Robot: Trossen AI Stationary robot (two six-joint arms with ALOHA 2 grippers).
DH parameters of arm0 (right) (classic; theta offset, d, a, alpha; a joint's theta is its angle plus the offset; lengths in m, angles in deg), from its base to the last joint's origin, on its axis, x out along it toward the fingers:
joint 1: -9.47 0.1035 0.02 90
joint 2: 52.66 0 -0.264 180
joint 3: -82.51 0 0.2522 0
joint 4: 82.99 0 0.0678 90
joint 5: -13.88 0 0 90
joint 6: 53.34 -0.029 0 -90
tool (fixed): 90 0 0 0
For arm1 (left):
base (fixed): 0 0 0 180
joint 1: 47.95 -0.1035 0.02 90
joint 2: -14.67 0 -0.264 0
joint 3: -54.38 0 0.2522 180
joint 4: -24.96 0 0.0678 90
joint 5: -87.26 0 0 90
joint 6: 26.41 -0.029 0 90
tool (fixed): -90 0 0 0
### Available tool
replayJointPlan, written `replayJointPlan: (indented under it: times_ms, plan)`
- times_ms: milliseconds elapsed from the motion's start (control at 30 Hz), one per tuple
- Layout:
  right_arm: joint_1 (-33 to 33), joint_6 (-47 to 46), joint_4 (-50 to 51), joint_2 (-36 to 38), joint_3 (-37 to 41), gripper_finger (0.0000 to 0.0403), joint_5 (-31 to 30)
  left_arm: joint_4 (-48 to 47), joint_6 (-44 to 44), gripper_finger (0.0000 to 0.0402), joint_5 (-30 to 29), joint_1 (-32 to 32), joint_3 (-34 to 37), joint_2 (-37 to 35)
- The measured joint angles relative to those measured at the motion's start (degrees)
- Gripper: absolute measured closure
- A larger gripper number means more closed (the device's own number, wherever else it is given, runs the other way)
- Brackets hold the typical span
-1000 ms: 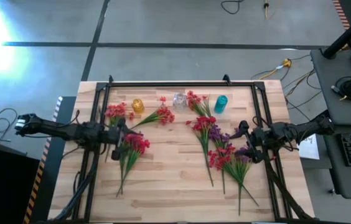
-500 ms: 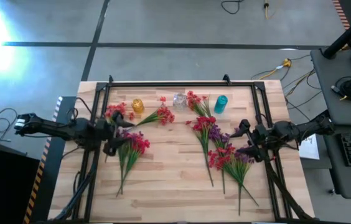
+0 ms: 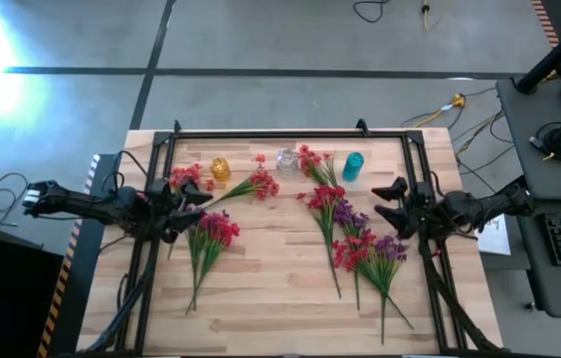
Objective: Sort flowers into vase by color
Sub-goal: Put the red flowers into the transparent vase
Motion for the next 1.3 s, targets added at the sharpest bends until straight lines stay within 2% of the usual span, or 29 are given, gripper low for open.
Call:
replayJointPlan:
  times_ms: [133, 300, 400, 433, 500, 567, 633, 800, 900, 967, 1033, 1167, 1300]
  plan:
    - [0.0, -0.7, -2.4, -0.7, 0.0, 0.0083, 0.0, 2.4, -3.9, 0.0139, 5.5, 0.0, 0.0, 1.7]
    - [0.0, -1.0, -6.0, -3.4, -0.3, 0.0083, 0.0, 4.0, -6.8, 0.0139, 5.2, 0.0, -1.1, 3.9]
    - [-0.1, -0.8, -5.6, -6.9, -2.2, 0.0083, 0.0, 9.4, -8.8, 0.0139, 5.5, 0.5, -1.1, 7.3]
    - [-0.2, -0.3, -5.6, -8.4, -3.1, 0.0083, 0.0, 11.1, -9.0, 0.0139, 4.5, 0.6, -1.1, 8.4]
    - [-0.2, 1.2, -5.8, -11.9, -5.4, 0.0085, 0.0, 10.4, -4.3, 0.0139, -2.9, 0.6, -2.4, 10.3]
    - [-0.2, 2.7, -4.0, -15.8, -8.1, 0.0089, 0.0, 2.2, 2.6, 0.0139, -8.8, 0.5, -5.1, 12.2]
    - [-0.2, 3.0, -0.1, -19.4, -11.5, 0.0094, -0.1, -12.1, 11.0, 0.0139, -11.1, 0.7, -9.5, 14.9]
    - [-0.2, -0.1, 16.4, -26.1, -20.4, 0.0103, -0.4, -62.4, 38.0, 0.014, -12.5, 2.4, -26.5, 24.7]
    - [-0.2, -0.5, 21.7, -29.3, -24.2, 0.0106, -0.6, -85.5, 52.5, 0.0144, -10.7, 5.7, -35.8, 34.0]
    - [-0.2, -0.2, 21.8, -30.8, -25.7, 0.0105, -0.5, -92.1, 58.5, 0.0147, -9.1, 8.8, -41.3, 40.4]
    - [-0.2, 0.5, 21.8, -31.9, -26.7, 0.0104, -0.4, -95.9, 61.0, 0.0151, -7.9, 11.6, -46.0, 47.0]
    - [-0.2, 1.6, 22.3, -32.5, -28.0, 0.0106, 0.2, -98.8, 61.2, 0.0159, -7.5, 15.4, -54.7, 59.7]
    - [-0.2, 1.6, 23.5, -32.6, -28.1, 0.0108, 1.8, -104.7, 61.3, 0.0168, -3.7, 16.4, -61.4, 70.4]
